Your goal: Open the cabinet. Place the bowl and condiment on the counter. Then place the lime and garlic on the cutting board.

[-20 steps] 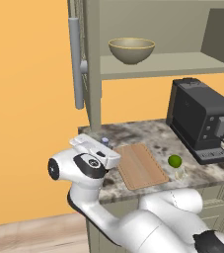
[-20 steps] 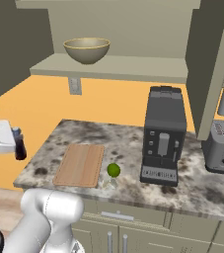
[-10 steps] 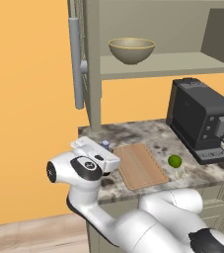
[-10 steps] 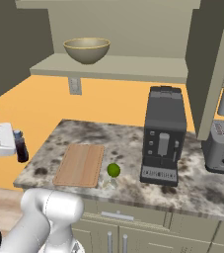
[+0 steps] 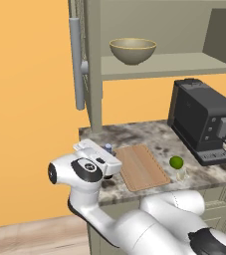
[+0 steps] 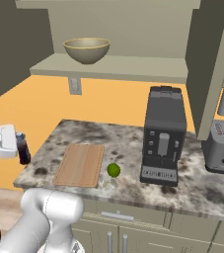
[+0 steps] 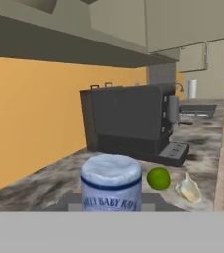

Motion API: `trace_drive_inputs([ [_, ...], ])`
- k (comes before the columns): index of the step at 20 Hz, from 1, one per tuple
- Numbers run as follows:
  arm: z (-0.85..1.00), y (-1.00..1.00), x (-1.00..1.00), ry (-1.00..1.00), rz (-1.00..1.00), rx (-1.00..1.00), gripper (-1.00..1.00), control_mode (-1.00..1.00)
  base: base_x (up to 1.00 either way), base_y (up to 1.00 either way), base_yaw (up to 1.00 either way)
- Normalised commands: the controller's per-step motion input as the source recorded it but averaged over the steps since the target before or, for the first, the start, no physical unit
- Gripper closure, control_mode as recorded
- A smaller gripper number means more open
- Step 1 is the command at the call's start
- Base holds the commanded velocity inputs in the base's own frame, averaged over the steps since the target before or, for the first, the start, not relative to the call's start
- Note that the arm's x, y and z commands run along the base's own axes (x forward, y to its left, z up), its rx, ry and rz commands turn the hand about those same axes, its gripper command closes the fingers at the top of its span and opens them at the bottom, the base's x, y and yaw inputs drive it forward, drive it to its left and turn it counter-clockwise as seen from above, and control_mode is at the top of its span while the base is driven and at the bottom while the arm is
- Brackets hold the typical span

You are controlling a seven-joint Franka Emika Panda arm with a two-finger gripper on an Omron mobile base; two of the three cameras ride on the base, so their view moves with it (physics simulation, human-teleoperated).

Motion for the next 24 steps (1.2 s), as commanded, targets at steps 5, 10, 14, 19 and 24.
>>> trace_drive_inputs([
  [5, -0.14, -0.19, 0.00, 0.00, -0.01, 0.00, 1.00, -1.00, 0.00, 0.00, 0.00],
  [10, -0.15, -0.20, 0.00, 0.00, -0.01, 0.00, 1.00, -1.00, 0.00, 0.00, 0.00],
  [14, -0.18, -0.11, 0.00, 0.00, 0.00, 0.00, 1.00, -1.00, 0.00, 0.00, 0.00],
  [19, -0.17, -0.03, 0.00, 0.00, 0.00, 0.00, 1.00, -1.00, 0.00, 0.00, 0.00],
  [24, -0.11, 0.00, 0.00, 0.00, 0.00, 0.00, 1.00, -1.00, 0.00, 0.00, 0.00],
])
